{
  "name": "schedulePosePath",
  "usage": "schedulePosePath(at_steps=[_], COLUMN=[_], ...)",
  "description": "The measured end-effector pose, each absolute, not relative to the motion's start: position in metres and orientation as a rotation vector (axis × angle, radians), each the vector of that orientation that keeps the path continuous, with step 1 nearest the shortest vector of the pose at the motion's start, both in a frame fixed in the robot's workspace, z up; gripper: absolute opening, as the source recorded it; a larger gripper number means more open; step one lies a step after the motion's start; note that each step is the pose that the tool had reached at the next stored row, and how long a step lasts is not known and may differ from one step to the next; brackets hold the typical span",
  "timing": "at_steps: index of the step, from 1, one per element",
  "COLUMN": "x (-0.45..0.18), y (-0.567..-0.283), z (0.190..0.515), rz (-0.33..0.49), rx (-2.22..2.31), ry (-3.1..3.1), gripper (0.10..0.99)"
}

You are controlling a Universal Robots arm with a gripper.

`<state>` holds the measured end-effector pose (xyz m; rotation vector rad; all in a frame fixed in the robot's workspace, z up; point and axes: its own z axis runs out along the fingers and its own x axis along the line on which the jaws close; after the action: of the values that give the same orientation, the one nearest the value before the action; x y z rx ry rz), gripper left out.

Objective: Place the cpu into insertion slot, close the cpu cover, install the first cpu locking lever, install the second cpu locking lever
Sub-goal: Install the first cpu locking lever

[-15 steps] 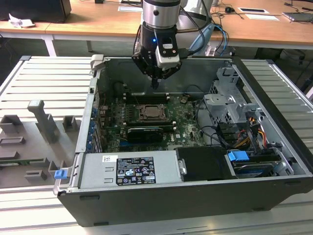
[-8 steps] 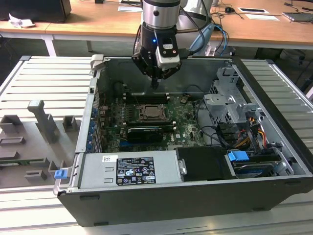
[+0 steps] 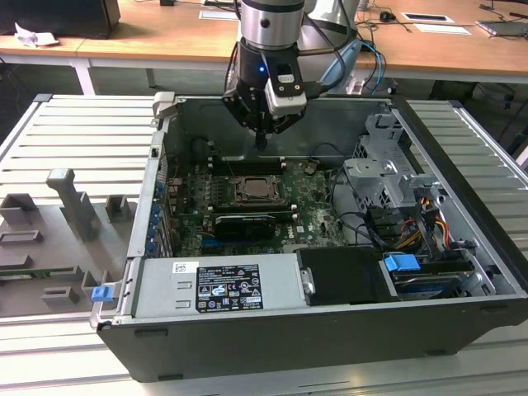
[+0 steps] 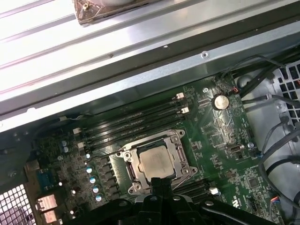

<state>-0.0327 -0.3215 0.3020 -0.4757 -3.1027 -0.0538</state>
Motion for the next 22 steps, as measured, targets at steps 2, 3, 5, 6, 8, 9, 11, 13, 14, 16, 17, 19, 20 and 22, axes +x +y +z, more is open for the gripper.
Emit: schedulePosePath(at_steps=[2,3,5,6,8,9,11,13,14,16,17,19,20,22], x=[-0.0328,-0.0328,-0.0328,-0.0328,-0.0328,-0.0328,-0.0330,-0.0333,-0.0341,-0.0363,-0.0380,-0.0409,-0.0417,-0.0418], y=[-0.3215,-0.3215,-0.3215,-0.3215,-0.3215,-0.3215,-0.3215,-0.3215,-0.3215,-0.3216,-0.3215,-0.3215,-0.3215,-0.3215], z=[0.3019,0.3019,0.3016,0.3014,0.3008,0.3004,0.2995,0.2992,0.2989,0.2986,0.2983,0.2979,0.2976,0.2971], rz=[-0.054,-0.053,-0.053,-0.053,-0.053,-0.053,-0.053,-0.053,-0.053,-0.053,-0.053,-0.053,-0.053,-0.052], rx=[-0.419,-0.394,-0.337,-0.308,-0.244,-0.219,-0.171,-0.147,-0.143,-0.139,-0.138,-0.134,-0.128,-0.070], ry=[-3.110,-3.113,-3.119,-3.122,-3.127,-3.129,-3.131,-3.132,-3.132,-3.132,-3.132,-3.132,-3.133,-3.134], gripper=[0.106,0.106,0.106,0.106,0.106,0.106,0.106,0.106,0.106,0.106,0.106,0.106,0.106,0.106])
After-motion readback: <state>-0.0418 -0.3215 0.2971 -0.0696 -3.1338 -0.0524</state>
